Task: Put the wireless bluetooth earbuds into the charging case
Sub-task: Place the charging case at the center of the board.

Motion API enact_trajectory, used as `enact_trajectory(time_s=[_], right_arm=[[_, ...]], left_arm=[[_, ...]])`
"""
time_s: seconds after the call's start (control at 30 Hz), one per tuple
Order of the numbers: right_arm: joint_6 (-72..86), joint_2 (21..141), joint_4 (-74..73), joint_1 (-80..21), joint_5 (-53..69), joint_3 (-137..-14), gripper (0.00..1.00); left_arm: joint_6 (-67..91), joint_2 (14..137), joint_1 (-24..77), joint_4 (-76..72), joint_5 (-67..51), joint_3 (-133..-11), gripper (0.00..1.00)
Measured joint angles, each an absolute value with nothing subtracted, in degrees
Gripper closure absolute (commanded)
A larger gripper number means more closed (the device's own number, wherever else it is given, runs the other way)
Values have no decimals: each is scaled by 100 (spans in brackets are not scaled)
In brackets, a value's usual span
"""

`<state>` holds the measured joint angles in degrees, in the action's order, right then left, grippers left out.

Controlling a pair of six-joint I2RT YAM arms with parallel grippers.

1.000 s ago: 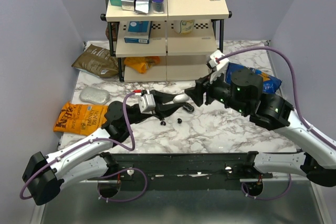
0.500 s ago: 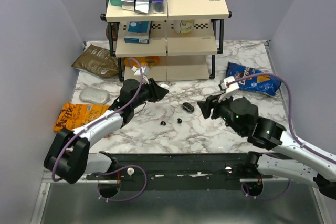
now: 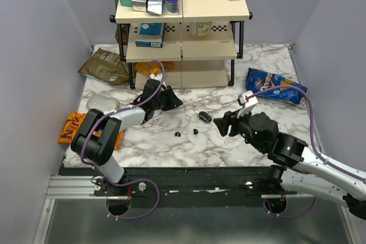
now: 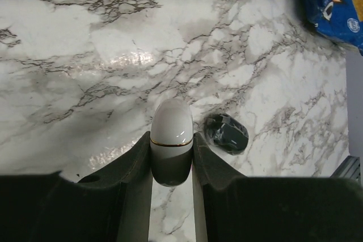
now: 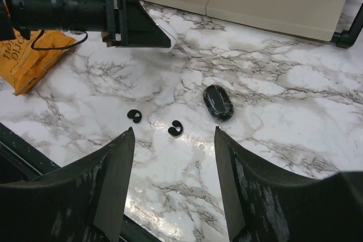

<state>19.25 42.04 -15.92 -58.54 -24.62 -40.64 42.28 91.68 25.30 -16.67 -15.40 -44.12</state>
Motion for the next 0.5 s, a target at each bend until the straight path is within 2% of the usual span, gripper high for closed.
enact_trajectory(time_s=[0.1,0.2,0.3,0.33,0.43,0.5], right_arm=[[1949,4209,-1584,-5854,-2405,-4042,33],[1949,4209,-1579,-5854,-2366,-4032,33],[1946,4209,-1559,-5854,-2338,-4032,33],[1946,4209,-1553,-5854,-2329,-4032,33],[1942,4206,-1551,-5854,-2327,-4032,33],[1940,4206,-1551,-5854,-2329,-4032,33]], left_arm=[[4226,9402,2456,-1579,-1518,-4482,100],[4219,9649,2421,-1389,-1490,-4556,92],[4191,9830,2410,-1258,-1452,-4574,79],[4180,9872,2410,-1210,-1450,-4574,69],[4141,9898,2410,-1149,-1444,-4624,57],[4119,9902,2410,-1111,-1437,-4639,53]])
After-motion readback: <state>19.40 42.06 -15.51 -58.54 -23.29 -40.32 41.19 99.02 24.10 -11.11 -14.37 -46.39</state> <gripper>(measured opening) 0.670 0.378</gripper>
